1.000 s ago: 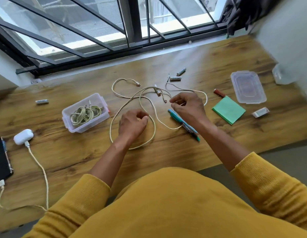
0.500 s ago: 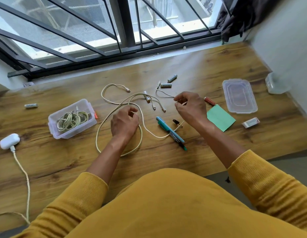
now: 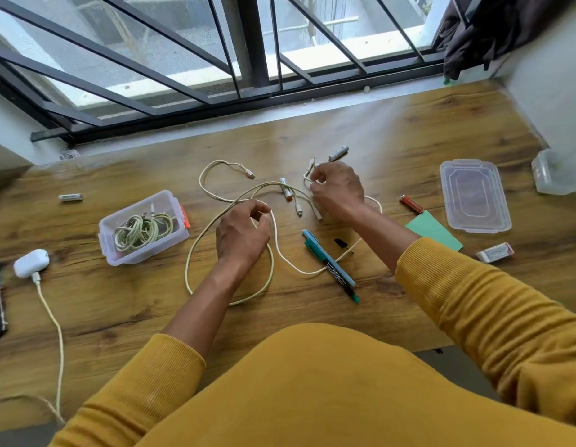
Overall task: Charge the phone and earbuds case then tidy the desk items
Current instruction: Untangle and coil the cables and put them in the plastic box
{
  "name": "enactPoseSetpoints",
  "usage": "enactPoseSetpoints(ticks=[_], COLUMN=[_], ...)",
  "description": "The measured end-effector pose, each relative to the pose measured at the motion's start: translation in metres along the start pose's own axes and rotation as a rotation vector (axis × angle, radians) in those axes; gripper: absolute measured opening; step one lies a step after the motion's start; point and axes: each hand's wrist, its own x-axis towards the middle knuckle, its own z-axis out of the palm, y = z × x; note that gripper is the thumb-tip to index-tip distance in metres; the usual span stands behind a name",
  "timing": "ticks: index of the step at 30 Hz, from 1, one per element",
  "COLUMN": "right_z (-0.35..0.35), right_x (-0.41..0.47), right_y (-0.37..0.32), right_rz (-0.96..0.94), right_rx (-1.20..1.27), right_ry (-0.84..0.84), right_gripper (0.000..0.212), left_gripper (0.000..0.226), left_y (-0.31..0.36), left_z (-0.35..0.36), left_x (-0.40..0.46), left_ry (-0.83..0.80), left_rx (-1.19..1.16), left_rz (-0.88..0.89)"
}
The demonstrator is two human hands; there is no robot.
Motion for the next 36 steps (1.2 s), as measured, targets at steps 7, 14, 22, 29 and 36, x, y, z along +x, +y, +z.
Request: enactPoseSetpoints(ticks=[7, 14, 22, 29, 36], right_z=[-0.002, -0.042, -0.071, -0.083, -0.099], right_x=[-0.004, -0.029, -0.077, -0.099, -0.113], right_y=[0.003, -0.027, -0.07, -0.09, -0.121], right_rz=[-0.014, -0.213, -0.469, -0.327, -0.317], right_rx=[0.104, 0.313, 0.36, 0.541, 0.736], right_ry=[0.136, 0.285, 0.322, 0.28, 0.049], right_gripper=[0.011, 0.011, 0.011, 0.026, 0.033], left_gripper=[0.017, 0.021, 0.011, 0.01, 0.009], left_y=[0.011, 0.061, 0.091, 0.087, 0.081], left_z=[0.001, -0.008, -0.041, -0.058, -0.058], left_x=[0.005, 0.011, -0.002, -0.018, -0.032], left_ry=[-0.011, -0.017, 0.159, 0.144, 0.017], left_rx=[-0.126, -0.532, -0.875, -1.038, -0.944], left_rz=[-0.009, 0.018, 0.202, 0.308, 0.494])
